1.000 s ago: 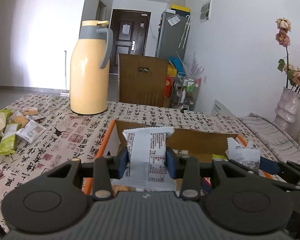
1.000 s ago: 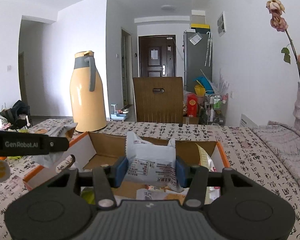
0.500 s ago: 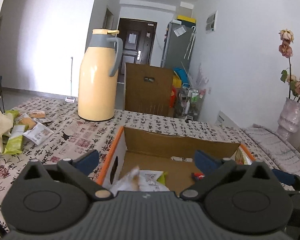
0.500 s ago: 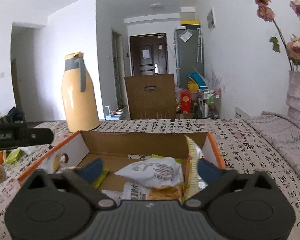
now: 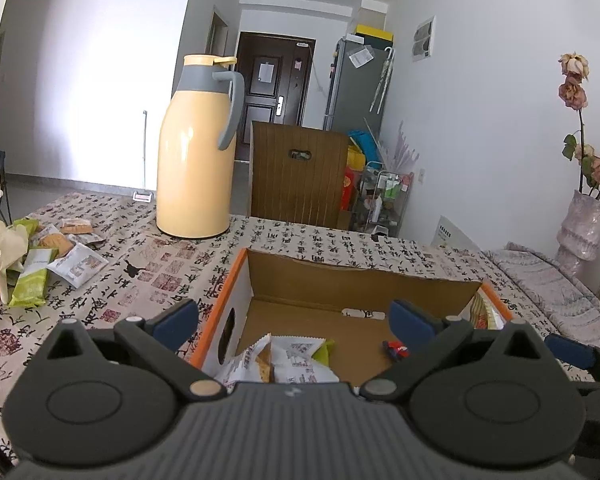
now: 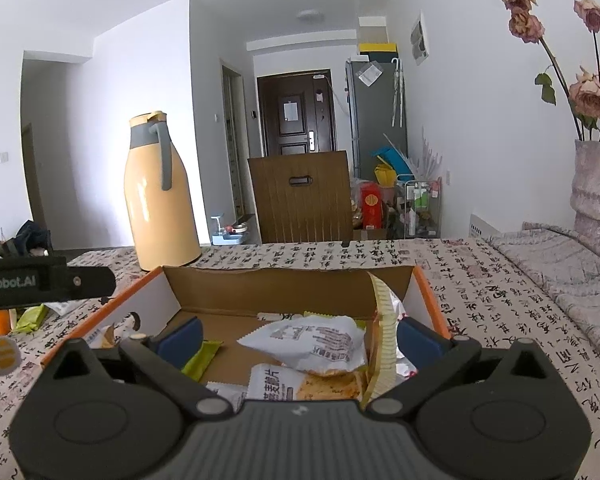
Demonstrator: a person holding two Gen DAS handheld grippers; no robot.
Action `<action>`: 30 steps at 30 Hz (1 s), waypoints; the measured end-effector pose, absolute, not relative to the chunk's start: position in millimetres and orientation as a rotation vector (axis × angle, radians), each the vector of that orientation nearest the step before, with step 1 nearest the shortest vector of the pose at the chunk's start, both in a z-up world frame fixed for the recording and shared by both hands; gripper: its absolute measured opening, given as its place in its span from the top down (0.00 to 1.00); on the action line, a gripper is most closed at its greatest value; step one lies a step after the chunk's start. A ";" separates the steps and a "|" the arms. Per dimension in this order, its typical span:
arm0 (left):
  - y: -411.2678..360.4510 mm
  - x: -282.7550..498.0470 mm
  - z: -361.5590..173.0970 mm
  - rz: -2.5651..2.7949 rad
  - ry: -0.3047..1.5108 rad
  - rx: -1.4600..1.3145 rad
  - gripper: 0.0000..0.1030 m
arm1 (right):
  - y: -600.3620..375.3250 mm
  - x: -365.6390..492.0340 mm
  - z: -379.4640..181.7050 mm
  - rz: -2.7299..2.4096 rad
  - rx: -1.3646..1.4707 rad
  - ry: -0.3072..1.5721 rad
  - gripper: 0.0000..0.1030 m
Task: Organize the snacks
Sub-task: 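Lower both white pastries into the box and open both tools, then move both tools back toward the pink packets in front of the box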
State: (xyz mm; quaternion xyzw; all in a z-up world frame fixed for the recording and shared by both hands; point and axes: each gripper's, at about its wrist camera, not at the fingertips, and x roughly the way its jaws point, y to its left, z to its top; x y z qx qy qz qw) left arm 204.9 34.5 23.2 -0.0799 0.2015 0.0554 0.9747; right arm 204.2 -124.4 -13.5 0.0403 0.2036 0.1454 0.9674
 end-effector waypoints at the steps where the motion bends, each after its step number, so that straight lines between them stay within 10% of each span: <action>1: 34.1 204.1 24.5 0.111 0.405 -0.160 0.00 | -124.1 203.2 -12.3 0.293 0.077 0.409 0.00; 30: 38.2 113.8 8.2 0.104 0.503 -0.097 0.00 | -138.3 107.0 -21.1 0.290 0.062 0.509 0.00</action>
